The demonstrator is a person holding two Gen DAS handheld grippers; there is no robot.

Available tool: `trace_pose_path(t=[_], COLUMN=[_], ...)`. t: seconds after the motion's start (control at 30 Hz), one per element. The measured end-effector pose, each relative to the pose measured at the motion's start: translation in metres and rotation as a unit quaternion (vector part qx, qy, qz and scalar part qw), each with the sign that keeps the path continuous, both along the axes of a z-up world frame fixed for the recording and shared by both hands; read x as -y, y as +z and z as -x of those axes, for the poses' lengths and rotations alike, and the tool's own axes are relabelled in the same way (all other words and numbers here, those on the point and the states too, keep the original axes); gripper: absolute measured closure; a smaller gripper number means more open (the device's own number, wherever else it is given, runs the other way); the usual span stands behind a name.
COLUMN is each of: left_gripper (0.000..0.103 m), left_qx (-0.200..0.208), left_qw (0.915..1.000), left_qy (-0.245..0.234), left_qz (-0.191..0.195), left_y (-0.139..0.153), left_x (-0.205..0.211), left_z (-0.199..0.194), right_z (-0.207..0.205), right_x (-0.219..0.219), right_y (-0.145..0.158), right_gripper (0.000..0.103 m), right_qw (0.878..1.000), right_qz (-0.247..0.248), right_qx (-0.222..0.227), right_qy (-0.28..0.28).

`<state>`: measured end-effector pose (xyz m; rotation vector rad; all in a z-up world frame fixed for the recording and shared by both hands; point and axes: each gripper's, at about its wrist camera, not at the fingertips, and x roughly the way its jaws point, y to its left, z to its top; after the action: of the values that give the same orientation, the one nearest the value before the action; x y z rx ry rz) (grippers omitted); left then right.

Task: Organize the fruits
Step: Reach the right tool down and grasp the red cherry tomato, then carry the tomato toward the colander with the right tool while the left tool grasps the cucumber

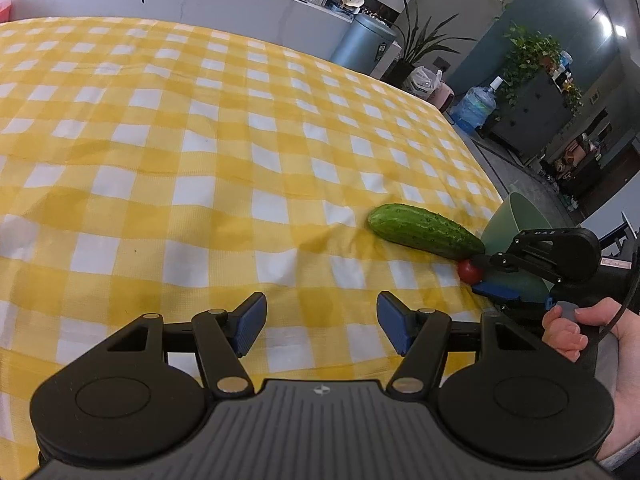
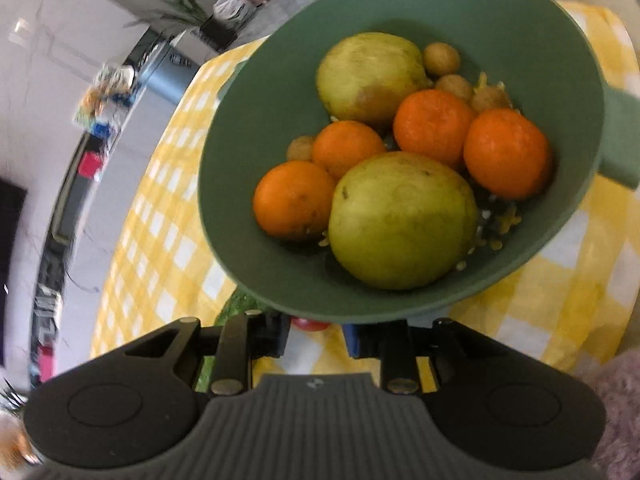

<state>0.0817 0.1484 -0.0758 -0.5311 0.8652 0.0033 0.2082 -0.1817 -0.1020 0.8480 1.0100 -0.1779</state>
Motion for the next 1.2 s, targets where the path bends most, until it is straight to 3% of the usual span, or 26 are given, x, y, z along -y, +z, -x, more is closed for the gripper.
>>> trace_pose_path(t=[0.37,0.57,0.67,0.77,0.87,0.93,1.1,1.2], left_gripper=[0.029,0.029,0.029,0.029,0.029,0.029,0.029,0.029], left_qx=[-0.004,-0.006,-0.006,-0.008,-0.004,0.002,0.003,-0.001], left_qw=[1.0,1.0,1.0,1.0,1.0,0.9999,0.9997,0.9994], left_qy=[-0.004,-0.006,-0.006,-0.003,-0.002,0.0,0.011,0.013], left_qz=[0.003,0.001,0.0,0.001,0.001,0.016,0.024,0.032], left_y=[-0.001,-0.001,-0.001,-0.001,-0.001,-0.001,-0.001,-0.004], left_x=[0.002,0.002,0.002,0.0,-0.002,-0.006,-0.011,-0.013], left_z=[0.0,0.0,0.001,0.0,0.0,0.002,0.002,0.0], right_z=[0.011,0.021,0.016,0.023,0.038,0.044,0.041,0.035], right_x=[0.016,0.013,-0.008,-0.036,-0.065,-0.079,-0.094,-0.095], right_y=[-0.007,0.008,0.023,0.039,0.05,0.048,0.03,0.034], right_gripper=[0.081,0.081,0.081,0.081,0.081,0.081,0.08,0.08], right_qw=[0.998,0.995,0.978,0.939,0.897,0.881,0.887,0.899], right_qz=[-0.053,-0.049,-0.018,0.044,0.136,0.163,0.176,0.172], right_qx=[-0.009,-0.019,-0.025,-0.018,-0.013,-0.014,-0.009,-0.001], right_qy=[-0.015,0.082,0.209,0.34,0.421,0.443,0.427,0.403])
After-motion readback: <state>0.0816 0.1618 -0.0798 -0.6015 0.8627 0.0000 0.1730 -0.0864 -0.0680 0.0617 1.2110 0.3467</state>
